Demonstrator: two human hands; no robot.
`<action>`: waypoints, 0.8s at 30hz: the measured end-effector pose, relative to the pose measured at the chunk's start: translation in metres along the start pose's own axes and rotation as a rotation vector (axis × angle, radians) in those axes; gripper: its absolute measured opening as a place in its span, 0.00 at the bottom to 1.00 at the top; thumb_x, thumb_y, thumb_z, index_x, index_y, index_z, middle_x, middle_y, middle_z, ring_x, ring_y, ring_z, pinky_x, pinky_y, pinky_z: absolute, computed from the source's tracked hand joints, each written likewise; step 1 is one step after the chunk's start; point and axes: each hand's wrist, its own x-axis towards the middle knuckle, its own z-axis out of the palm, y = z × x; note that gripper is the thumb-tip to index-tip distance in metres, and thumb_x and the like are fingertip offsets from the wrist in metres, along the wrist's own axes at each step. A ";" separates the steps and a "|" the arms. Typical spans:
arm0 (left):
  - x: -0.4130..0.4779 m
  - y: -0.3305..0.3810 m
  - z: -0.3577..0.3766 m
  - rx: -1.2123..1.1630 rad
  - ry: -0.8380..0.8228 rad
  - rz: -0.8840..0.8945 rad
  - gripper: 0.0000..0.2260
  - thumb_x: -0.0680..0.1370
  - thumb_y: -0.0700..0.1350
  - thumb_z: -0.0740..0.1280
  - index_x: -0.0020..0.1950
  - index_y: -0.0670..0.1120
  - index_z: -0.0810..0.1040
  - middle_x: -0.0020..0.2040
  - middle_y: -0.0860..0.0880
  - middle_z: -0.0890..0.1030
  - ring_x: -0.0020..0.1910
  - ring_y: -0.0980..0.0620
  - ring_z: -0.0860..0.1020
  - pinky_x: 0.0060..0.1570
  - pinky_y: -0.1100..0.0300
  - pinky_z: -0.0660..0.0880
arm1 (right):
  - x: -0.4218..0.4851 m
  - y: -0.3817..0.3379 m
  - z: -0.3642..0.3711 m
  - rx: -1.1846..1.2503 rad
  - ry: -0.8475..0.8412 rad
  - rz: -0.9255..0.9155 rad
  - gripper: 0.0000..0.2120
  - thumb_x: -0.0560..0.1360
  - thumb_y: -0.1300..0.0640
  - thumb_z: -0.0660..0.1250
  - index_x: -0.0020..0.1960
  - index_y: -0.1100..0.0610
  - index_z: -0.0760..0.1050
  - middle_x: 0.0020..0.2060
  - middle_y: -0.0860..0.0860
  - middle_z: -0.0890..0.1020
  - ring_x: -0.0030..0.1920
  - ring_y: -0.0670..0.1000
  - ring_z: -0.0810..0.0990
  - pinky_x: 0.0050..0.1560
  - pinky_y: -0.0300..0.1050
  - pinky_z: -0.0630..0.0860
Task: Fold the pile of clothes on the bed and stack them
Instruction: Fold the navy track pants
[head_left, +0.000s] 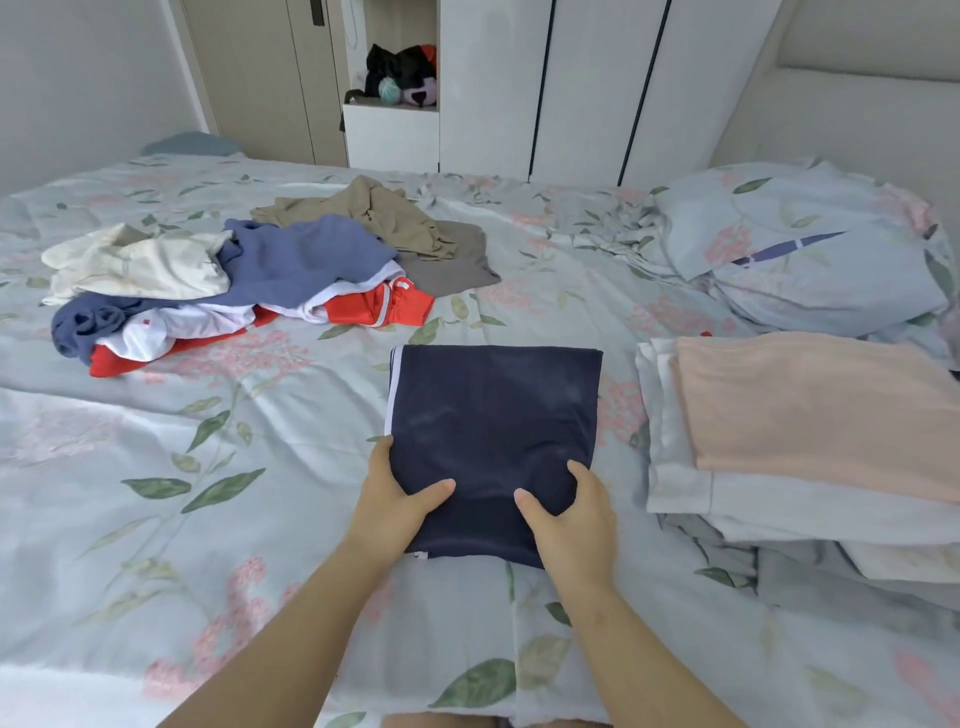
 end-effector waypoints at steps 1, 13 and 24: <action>-0.001 0.002 -0.001 -0.119 -0.030 -0.075 0.27 0.72 0.44 0.75 0.63 0.58 0.63 0.60 0.53 0.77 0.56 0.49 0.79 0.53 0.50 0.77 | 0.002 -0.001 -0.001 0.116 -0.007 0.044 0.39 0.64 0.44 0.73 0.72 0.51 0.64 0.68 0.46 0.69 0.68 0.52 0.69 0.67 0.52 0.69; -0.017 0.020 -0.030 -0.163 -0.309 -0.339 0.27 0.61 0.42 0.73 0.60 0.48 0.75 0.52 0.46 0.84 0.49 0.44 0.82 0.41 0.53 0.78 | -0.023 -0.009 -0.030 0.550 -0.413 0.404 0.19 0.70 0.62 0.73 0.58 0.57 0.72 0.49 0.52 0.82 0.48 0.53 0.82 0.42 0.45 0.79; -0.059 -0.001 -0.046 -1.097 0.090 -0.301 0.23 0.73 0.60 0.67 0.60 0.45 0.76 0.49 0.46 0.82 0.47 0.46 0.81 0.50 0.50 0.77 | 0.006 -0.033 -0.032 1.070 -0.435 0.581 0.11 0.76 0.53 0.67 0.56 0.57 0.77 0.52 0.54 0.83 0.53 0.57 0.80 0.50 0.53 0.77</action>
